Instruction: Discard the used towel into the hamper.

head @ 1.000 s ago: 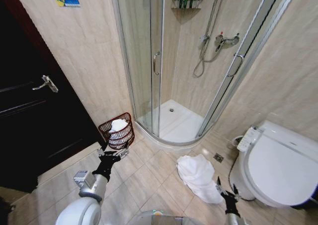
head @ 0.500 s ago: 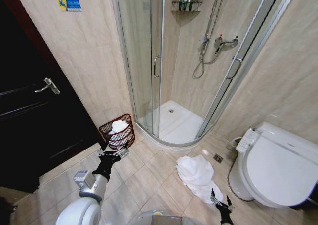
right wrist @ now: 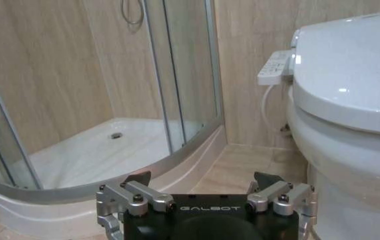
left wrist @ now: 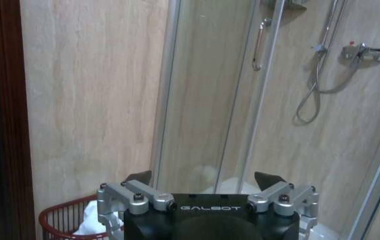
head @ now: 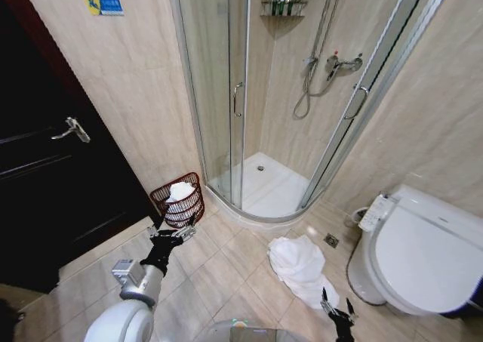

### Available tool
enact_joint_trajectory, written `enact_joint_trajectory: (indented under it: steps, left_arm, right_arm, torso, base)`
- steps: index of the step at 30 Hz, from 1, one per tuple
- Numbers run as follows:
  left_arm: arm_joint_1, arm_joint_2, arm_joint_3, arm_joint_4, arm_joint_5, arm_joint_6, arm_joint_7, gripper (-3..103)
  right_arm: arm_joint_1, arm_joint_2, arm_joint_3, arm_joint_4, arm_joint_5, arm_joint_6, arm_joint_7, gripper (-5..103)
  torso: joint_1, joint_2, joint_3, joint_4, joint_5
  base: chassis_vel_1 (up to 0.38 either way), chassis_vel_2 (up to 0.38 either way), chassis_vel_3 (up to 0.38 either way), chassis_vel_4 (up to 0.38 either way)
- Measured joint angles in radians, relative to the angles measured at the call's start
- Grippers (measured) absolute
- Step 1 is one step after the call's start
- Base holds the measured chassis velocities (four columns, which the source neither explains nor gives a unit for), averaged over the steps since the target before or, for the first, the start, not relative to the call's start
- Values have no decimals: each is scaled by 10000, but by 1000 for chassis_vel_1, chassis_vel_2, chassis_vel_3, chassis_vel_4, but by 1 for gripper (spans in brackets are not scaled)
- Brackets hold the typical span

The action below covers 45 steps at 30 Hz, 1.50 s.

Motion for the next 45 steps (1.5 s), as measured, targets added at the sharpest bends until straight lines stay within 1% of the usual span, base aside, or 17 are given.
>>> enact_joint_trajectory:
  steps: [2,7,11,13,14,16,22,24,30,32,33,35,37,39,41,43,45]
  left_arm:
    - [0,0,0,0,0,0,0,100]
    - [0,0,0,0,0,0,0,100]
    - [0,0,0,0,0,0,0,100]
    - [0,0,0,0,0,0,0,100]
    - [0,0,0,0,0,0,0,100]
    - [0,0,0,0,1,0,0,100]
    - [0,0,0,0,0,0,0,100]
    - [0,0,0,0,0,0,0,100]
    - [0,0,0,0,0,0,0,100]
    - [0,0,0,0,0,0,0,100]
    - [0,0,0,0,0,0,0,100]
    - [0,0,0,0,0,0,0,100]
    - [0,0,0,0,0,0,0,100]
    - [0,0,0,0,0,0,0,100]
    - [0,0,0,0,0,0,0,100]
    - [0,0,0,0,0,0,0,100]
    - [0,0,0,0,0,0,0,100]
  right_arm:
    - [2,3,31,-8,2,119,13,100]
    - [11,-16,83,-74,-2,259,27,100]
    - [82,-44,193,-278,-165,565,47,100]
    - [99,-47,200,-329,-185,576,51,100]
    - [126,-53,206,-420,-190,582,39,100]
    - [130,-53,208,-434,-190,586,33,100]
    - [232,-99,237,-670,-181,600,-161,100]
    - [335,-169,271,-860,-180,600,-206,100]
    - [639,-314,366,-1297,-252,599,-180,100]
    - [871,-390,423,-1503,-596,597,182,100]
    - [871,-390,423,-1503,-596,597,182,100]
    - [1071,-463,454,-1594,-1092,594,510,100]
    - [1095,-476,453,-1595,-1160,594,527,100]
    - [1267,-572,470,-1662,-1528,592,480,100]
    - [1302,-588,475,-1673,-1592,591,479,100]
    - [1426,-687,543,-1874,-2033,589,515,100]
    - [1446,-716,560,-1931,-2141,589,516,100]
  torso:
    - [-80,-177,-97,0,-1]
    - [-185,-404,-219,0,-1]
    - [-326,-709,-377,0,-1]
    - [-347,-756,-404,0,-1]
    - [-407,-891,-482,1,0]
    - [-422,-924,-501,0,0]
    - [-562,-1249,-685,0,0]
    - [-637,-1410,-773,0,-2]
    - [-755,-1673,-918,0,-1]
    - [-822,-1833,-1011,0,1]
    - [-822,-1833,-1011,0,1]
    - [-886,-1983,-1096,0,-1]
    - [-897,-2007,-1110,1,0]
    - [-971,-2173,-1202,1,-1]
    - [-989,-2213,-1226,1,0]
    - [-1061,-2370,-1312,1,0]
    - [-1079,-2410,-1334,1,0]
  base:
    - [0,0,0,0]
    - [0,0,0,0]
    - [0,0,0,0]
    - [0,0,0,0]
    - [0,0,0,0]
    - [0,0,0,0]
    - [0,0,0,0]
    - [0,0,0,0]
    - [0,0,0,0]
    - [0,0,0,0]
    - [0,0,0,0]
    - [0,0,0,0]
    - [0,0,0,0]
    - [0,0,0,0]
    - [0,0,0,0]
    - [0,0,0,0]
    - [0,0,0,0]
